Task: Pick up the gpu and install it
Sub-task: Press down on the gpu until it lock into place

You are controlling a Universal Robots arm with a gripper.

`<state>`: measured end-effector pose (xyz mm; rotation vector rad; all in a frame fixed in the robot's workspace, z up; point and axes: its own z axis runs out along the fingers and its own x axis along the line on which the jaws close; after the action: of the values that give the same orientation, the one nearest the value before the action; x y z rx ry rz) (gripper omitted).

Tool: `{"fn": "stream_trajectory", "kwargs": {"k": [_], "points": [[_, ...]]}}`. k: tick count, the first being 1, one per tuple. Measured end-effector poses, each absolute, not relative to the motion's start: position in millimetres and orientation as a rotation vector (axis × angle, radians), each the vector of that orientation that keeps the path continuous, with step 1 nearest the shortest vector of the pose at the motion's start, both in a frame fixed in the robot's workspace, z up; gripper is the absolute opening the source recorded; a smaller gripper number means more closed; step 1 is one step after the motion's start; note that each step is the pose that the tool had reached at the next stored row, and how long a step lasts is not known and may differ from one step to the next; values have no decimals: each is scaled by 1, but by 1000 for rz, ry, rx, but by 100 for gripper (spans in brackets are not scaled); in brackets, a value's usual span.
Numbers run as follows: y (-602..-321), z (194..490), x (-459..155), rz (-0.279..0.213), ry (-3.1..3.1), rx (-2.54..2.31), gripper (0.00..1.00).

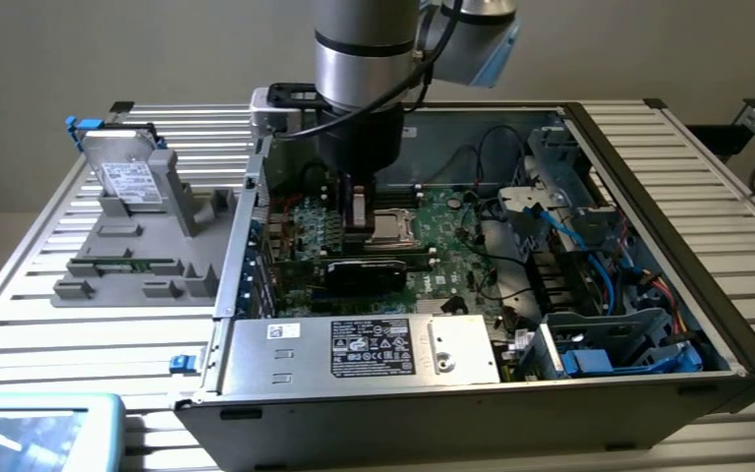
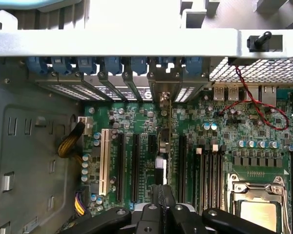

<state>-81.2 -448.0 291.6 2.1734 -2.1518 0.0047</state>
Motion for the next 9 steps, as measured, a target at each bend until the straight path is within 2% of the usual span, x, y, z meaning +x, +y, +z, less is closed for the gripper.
{"fn": "stream_trajectory", "kwargs": {"k": [4,9], "points": [[-447,289,-85,32,-2166,2183,12],[-443,284,-94,42,-2175,2184,12]]}}
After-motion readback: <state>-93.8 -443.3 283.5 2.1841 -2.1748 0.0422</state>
